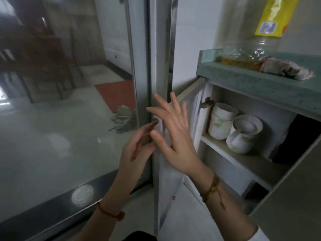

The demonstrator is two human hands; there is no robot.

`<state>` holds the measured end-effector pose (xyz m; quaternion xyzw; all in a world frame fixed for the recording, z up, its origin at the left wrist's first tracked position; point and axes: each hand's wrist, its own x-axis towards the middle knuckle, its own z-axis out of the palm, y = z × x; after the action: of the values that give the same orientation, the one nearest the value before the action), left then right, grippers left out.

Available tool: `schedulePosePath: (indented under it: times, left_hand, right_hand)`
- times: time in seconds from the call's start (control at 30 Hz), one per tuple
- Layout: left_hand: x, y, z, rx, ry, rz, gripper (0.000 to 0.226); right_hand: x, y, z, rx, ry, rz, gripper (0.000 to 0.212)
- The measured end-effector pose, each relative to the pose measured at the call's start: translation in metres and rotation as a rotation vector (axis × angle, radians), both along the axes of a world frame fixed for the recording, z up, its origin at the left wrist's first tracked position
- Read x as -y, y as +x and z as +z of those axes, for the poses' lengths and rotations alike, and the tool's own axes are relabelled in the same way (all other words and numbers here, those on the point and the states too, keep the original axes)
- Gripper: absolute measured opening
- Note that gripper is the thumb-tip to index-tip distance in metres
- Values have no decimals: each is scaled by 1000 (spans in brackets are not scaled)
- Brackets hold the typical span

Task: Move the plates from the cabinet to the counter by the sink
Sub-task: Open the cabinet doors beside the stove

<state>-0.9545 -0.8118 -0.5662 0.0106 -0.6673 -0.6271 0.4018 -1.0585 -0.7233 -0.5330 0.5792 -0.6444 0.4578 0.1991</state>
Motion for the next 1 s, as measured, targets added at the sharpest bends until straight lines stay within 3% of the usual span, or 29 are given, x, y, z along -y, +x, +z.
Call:
schedulePosePath:
  times: [0.23,0.47,0.83,1.0]
  left_hand:
    - [57,0,-19,66,-69,219,55]
    - [95,-15,-7,127,-123,378,52]
    - [112,-23,-2,154,-58,385,45]
    - [109,-22,-4,150,-22,406,49]
  right_hand:
    - [94,4,5,-99,28,-77,47]
    - [146,-7,1,-182,32,-230,52]
    - [157,-14,6,-174,95,-237,52]
    - [137,-13,8,-72,120,-186,53]
